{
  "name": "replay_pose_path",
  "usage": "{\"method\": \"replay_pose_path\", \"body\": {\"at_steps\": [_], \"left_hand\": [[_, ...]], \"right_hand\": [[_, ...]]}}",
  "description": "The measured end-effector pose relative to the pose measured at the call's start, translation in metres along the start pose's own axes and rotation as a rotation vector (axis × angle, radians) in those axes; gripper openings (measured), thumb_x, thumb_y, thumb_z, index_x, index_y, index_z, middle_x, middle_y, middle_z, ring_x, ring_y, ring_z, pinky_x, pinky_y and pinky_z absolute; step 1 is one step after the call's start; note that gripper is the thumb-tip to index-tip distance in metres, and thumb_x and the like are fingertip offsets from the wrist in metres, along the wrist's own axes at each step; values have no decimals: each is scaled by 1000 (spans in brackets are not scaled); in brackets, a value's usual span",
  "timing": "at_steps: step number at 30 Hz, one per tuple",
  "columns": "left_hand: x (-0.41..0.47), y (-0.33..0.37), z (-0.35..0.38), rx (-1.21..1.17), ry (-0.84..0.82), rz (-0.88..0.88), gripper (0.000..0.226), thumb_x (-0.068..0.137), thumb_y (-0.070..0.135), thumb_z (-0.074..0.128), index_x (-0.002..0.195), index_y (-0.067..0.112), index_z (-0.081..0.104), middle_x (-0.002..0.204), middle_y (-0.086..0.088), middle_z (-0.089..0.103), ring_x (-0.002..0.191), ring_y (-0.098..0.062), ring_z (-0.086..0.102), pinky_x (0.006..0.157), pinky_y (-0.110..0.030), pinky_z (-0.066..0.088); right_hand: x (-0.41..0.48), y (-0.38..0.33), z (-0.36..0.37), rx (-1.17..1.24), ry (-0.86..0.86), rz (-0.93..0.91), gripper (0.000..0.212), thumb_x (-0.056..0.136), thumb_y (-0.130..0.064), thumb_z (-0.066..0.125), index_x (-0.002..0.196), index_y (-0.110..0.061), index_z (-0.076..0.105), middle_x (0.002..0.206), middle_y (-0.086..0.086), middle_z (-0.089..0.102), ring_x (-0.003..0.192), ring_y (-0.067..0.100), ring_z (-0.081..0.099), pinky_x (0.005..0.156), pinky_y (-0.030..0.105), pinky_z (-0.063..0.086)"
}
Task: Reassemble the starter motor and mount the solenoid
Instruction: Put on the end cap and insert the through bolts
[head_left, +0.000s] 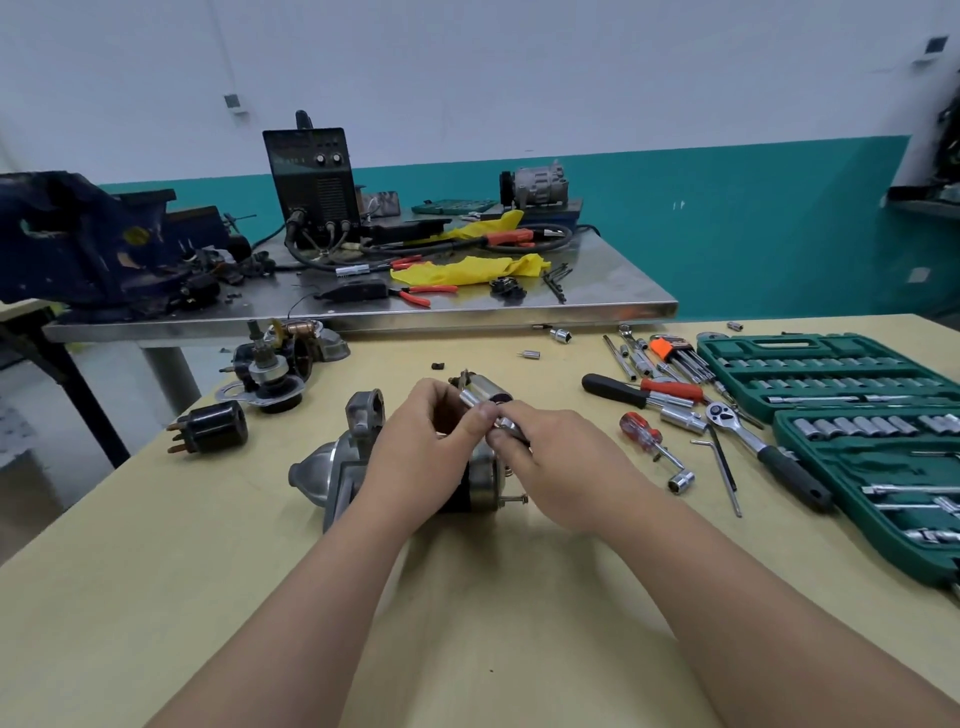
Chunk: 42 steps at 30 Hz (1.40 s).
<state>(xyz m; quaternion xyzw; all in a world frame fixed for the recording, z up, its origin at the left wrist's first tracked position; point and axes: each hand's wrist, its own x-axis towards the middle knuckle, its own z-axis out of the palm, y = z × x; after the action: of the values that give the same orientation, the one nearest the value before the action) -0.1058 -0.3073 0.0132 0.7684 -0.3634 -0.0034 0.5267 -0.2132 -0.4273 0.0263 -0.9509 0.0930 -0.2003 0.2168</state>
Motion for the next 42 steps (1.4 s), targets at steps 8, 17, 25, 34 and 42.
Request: {"method": "replay_pose_path", "body": {"at_steps": [8, 17, 25, 34, 42], "left_hand": [[9, 2, -8, -20, -111, 62, 30, 82, 45, 53, 75, 18, 63, 75, -10, 62, 68, -20, 55, 67, -34, 44], [14, -10, 1, 493, -193, 422, 23, 90, 47, 54, 97, 31, 68, 96, 22, 53, 92, -5, 50, 71, -30, 45], [10, -9, 9, 645, -158, 520, 31, 90, 40, 47, 96, 16, 66, 100, 4, 64, 85, -21, 59, 69, -30, 39], [4, -4, 25, 704, -70, 471, 21, 95, 24, 58, 96, 4, 65, 94, -9, 62, 81, -32, 57, 76, -39, 42], [-5, 2, 26, 517, 55, 426, 9, 90, 11, 65, 90, 2, 64, 90, -11, 63, 75, -32, 57, 71, -34, 38]], "right_hand": [[2, 3, 3, 65, -14, -19, 12, 97, -36, 46, 98, -27, 54, 73, -9, 52, 70, 17, 48, 57, 32, 34], [-1, 39, -16, 144, -172, 160, 28, 93, -46, 49, 89, -23, 63, 77, -1, 64, 73, 19, 58, 68, 39, 50], [12, 69, -15, 311, 74, 573, 39, 94, -36, 50, 132, -26, 47, 109, -6, 60, 87, 12, 58, 79, 31, 46], [-12, 151, -49, -777, -171, 980, 36, 85, -17, 43, 118, -14, 56, 134, 16, 40, 122, 33, 34, 98, 46, 30], [-15, 147, -54, -557, 67, 760, 25, 92, -10, 41, 117, -16, 41, 70, 5, 58, 65, 23, 56, 65, 36, 44]]}}
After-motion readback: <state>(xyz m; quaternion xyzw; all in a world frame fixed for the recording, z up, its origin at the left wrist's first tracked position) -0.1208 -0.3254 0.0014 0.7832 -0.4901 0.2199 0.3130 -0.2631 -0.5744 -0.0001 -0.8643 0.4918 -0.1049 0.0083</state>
